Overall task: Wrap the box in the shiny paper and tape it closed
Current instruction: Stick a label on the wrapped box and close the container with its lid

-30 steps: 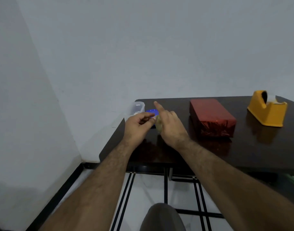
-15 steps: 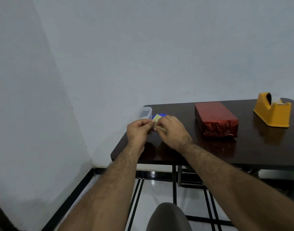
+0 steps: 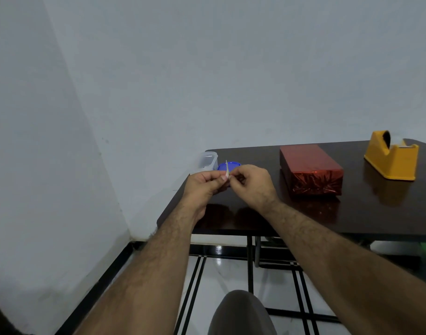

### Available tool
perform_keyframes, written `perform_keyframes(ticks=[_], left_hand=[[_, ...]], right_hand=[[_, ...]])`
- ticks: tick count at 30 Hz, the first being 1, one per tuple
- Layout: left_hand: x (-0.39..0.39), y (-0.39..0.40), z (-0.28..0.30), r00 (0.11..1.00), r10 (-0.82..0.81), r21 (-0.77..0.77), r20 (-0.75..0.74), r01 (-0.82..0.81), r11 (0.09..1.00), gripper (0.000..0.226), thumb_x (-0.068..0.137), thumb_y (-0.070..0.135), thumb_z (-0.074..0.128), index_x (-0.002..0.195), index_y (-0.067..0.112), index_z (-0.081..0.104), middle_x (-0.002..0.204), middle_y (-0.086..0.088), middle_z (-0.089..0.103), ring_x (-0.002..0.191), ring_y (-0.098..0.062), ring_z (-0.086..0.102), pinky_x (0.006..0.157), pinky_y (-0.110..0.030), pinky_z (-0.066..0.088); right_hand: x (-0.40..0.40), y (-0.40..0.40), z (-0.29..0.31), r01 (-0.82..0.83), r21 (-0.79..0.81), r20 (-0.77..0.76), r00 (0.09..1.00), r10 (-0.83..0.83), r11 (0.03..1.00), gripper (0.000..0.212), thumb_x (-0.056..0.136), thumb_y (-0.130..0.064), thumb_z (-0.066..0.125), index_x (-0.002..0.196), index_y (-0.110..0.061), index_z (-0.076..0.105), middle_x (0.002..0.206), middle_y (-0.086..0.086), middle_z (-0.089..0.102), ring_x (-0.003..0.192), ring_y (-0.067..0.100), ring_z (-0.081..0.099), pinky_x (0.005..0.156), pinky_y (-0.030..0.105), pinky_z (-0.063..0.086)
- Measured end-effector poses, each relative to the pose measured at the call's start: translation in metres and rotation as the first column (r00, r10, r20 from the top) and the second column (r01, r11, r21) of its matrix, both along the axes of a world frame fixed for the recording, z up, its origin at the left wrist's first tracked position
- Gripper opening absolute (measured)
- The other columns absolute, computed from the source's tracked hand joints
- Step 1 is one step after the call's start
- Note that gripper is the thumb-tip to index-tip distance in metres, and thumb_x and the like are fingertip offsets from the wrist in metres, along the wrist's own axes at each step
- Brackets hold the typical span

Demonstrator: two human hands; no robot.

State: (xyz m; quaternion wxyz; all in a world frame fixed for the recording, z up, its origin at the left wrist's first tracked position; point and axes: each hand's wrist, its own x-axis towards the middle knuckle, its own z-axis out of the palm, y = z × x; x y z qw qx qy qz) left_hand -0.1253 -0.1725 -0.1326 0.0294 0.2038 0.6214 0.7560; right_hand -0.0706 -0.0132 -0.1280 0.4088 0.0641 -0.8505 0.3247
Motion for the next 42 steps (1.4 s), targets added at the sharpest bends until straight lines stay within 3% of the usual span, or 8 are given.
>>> perform_keyframes(ticks=[5,12,19,27,34,37,40,42], left_hand=[[0.001,0.002,0.002,1.0,0.019,-0.016,-0.011,-0.019,1.0,0.018,0.095,0.001,0.077,0.11,-0.008,0.078,0.098,-0.021,0.079,0.085,-0.021,0.076,0.084,-0.031,0.063],[0.0,0.002,0.001,0.997,0.059,-0.087,-0.042,-0.062,0.994,0.013,0.095,0.003,0.076,0.106,-0.004,0.079,0.094,-0.017,0.079,0.084,-0.019,0.073,0.081,-0.029,0.06],[0.003,0.004,0.002,0.997,0.066,-0.114,-0.047,-0.071,0.991,0.011,0.097,0.0,0.073,0.103,-0.008,0.078,0.088,-0.018,0.074,0.076,-0.018,0.068,0.074,-0.026,0.058],[0.006,0.006,0.004,0.996,0.068,-0.141,-0.056,-0.076,0.987,0.012,0.098,0.0,0.07,0.101,-0.009,0.076,0.079,-0.013,0.074,0.073,-0.018,0.067,0.07,-0.026,0.058],[0.008,0.005,0.007,0.997,0.061,-0.163,-0.049,-0.069,0.984,0.012,0.098,-0.001,0.067,0.101,-0.011,0.075,0.079,-0.014,0.074,0.073,-0.019,0.068,0.07,-0.027,0.059],[0.006,0.003,0.008,0.996,0.084,-0.134,-0.009,-0.085,0.987,0.014,0.099,-0.001,0.064,0.092,-0.002,0.076,0.075,-0.013,0.072,0.069,-0.02,0.066,0.069,-0.03,0.057],[0.006,0.0,0.008,0.993,0.105,-0.071,0.049,-0.101,0.992,0.022,0.099,-0.003,0.063,0.082,0.006,0.074,0.071,-0.011,0.071,0.067,-0.021,0.065,0.069,-0.033,0.056],[0.006,-0.002,0.01,0.99,0.114,-0.033,0.085,-0.111,0.993,0.021,0.099,-0.003,0.063,0.082,0.005,0.074,0.07,-0.012,0.071,0.066,-0.021,0.065,0.069,-0.034,0.056]], right_hand=[[0.001,0.001,0.001,-0.012,-0.001,0.031,0.999,0.012,1.0,0.005,0.084,-0.025,0.076,0.086,-0.02,0.078,0.077,-0.01,0.07,0.07,0.01,0.065,0.072,0.03,0.058],[0.002,0.002,0.0,-0.054,-0.037,0.019,0.998,0.055,0.998,0.003,0.084,-0.019,0.078,0.082,-0.017,0.077,0.071,-0.008,0.069,0.064,0.011,0.064,0.065,0.026,0.055],[-0.004,0.006,-0.001,-0.108,-0.172,0.057,0.991,0.119,0.979,0.013,0.082,-0.014,0.079,0.074,-0.022,0.075,0.068,-0.009,0.072,0.062,0.002,0.062,0.066,0.018,0.051],[-0.004,0.005,0.002,-0.164,-0.416,0.115,0.966,0.23,0.894,0.013,0.081,-0.009,0.079,0.071,-0.007,0.072,0.063,-0.005,0.063,0.058,0.004,0.05,0.058,0.018,0.044],[-0.003,0.0,0.004,-0.166,-0.538,0.171,0.938,0.3,0.827,0.011,0.077,-0.016,0.071,0.07,-0.006,0.07,0.07,0.0,0.065,0.069,0.01,0.056,0.068,0.03,0.049],[-0.001,-0.001,0.008,-0.142,-0.626,0.156,0.941,0.3,0.767,0.012,0.078,-0.012,0.062,0.07,-0.003,0.066,0.068,0.003,0.062,0.067,0.012,0.054,0.063,0.027,0.046],[-0.001,0.004,0.01,-0.08,-0.673,0.159,0.955,0.249,0.736,0.02,0.085,-0.002,0.058,0.067,-0.011,0.064,0.065,0.001,0.059,0.065,0.013,0.05,0.057,0.022,0.041],[-0.001,0.005,0.007,-0.05,-0.654,0.176,0.96,0.216,0.755,0.021,0.087,-0.009,0.059,0.068,-0.017,0.061,0.065,-0.004,0.056,0.064,0.014,0.047,0.058,0.026,0.039]])
